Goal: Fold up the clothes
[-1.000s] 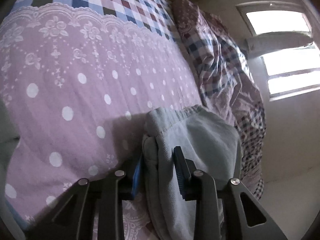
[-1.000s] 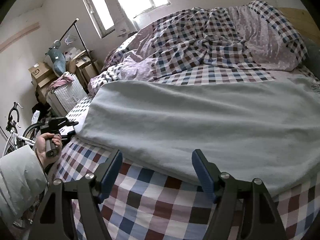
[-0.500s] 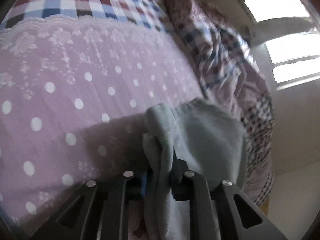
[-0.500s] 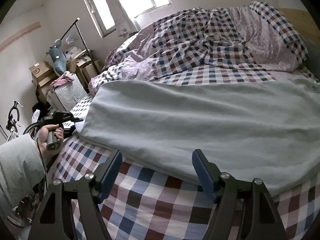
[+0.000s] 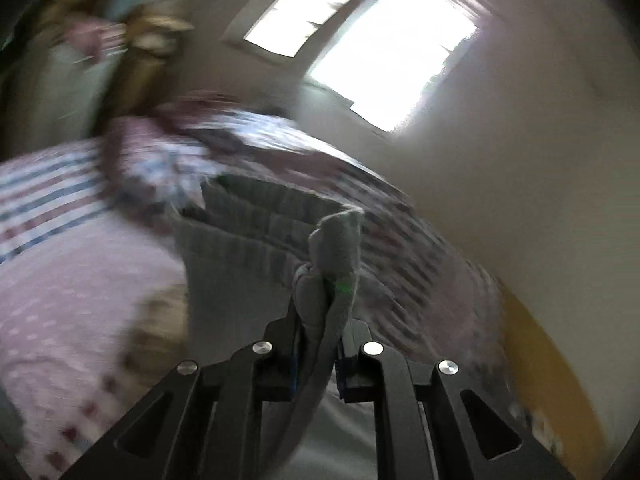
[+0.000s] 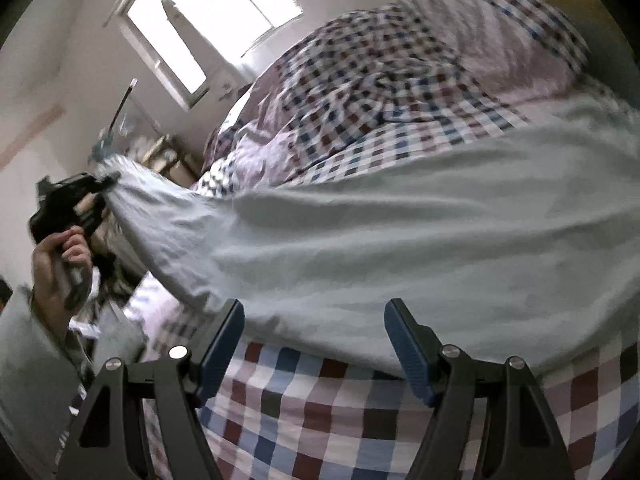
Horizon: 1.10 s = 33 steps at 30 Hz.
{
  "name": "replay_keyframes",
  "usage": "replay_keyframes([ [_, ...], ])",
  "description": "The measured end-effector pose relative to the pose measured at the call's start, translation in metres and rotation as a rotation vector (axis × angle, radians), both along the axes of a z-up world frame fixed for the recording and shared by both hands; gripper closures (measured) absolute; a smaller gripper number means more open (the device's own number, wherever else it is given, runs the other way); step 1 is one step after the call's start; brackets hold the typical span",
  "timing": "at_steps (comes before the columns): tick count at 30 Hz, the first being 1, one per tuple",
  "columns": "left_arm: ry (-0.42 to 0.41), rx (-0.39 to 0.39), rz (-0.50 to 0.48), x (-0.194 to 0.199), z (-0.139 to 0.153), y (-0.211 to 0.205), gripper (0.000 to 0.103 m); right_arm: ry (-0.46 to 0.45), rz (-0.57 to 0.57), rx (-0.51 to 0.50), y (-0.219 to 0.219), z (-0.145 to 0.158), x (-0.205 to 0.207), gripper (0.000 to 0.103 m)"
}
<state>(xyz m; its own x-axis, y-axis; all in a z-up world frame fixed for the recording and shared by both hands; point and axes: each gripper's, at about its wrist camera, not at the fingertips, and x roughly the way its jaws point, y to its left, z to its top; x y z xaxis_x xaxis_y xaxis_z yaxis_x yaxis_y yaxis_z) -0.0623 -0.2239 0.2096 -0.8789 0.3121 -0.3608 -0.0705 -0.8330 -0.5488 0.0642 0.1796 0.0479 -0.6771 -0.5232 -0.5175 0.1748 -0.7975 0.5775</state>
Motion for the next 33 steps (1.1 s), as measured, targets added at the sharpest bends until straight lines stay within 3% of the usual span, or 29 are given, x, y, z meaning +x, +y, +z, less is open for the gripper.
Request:
replay_keyframes([
  [4,-0.012,-0.215,-0.202,0.000,-0.007,0.126,0.091,-0.083,-0.059,-0.176,0.044,-0.013,-0.010,0.025],
  [9,-0.173,-0.408,-0.394,0.003,-0.093,0.250,0.091,-0.186,-0.120,-0.406,0.092,-0.042,-0.023,0.025],
  [13,-0.318,-0.568,-0.495,0.012,-0.167,0.309,0.091,-0.228,-0.134,-0.473,0.108,-0.056,-0.034,0.025],
  [16,-0.308,-0.652,-0.514,0.027,-0.187,0.320,0.089,-0.233,-0.120,-0.475,0.110,-0.056,-0.041,0.024],
  [19,-0.292,-0.609,-0.546,0.034,-0.184,0.314,0.078,-0.246,-0.111,-0.494,0.111,-0.060,-0.045,0.022],
  [21,-0.290,-0.521,-0.607,0.041,-0.180,0.304,0.047,-0.258,-0.109,-0.514,0.112,-0.064,-0.048,0.020],
  [23,-0.279,-0.448,-0.683,0.051,-0.174,0.299,0.032,-0.270,-0.113,-0.532,0.113,-0.068,-0.050,0.020],
  [25,-0.272,-0.399,-0.761,0.062,-0.169,0.294,0.030,-0.263,-0.125,-0.531,0.114,-0.067,-0.049,0.020],
  [28,-0.253,-0.332,-0.773,0.075,-0.157,0.273,0.030,-0.238,-0.130,-0.503,0.115,-0.060,-0.047,0.020],
  [30,-0.237,-0.287,-0.690,0.079,-0.151,0.242,0.030,-0.217,-0.107,-0.441,0.106,-0.054,-0.048,0.020],
  [33,-0.253,-0.199,-0.459,0.077,-0.150,0.170,0.030,-0.186,-0.067,-0.339,0.092,-0.043,-0.050,0.020],
])
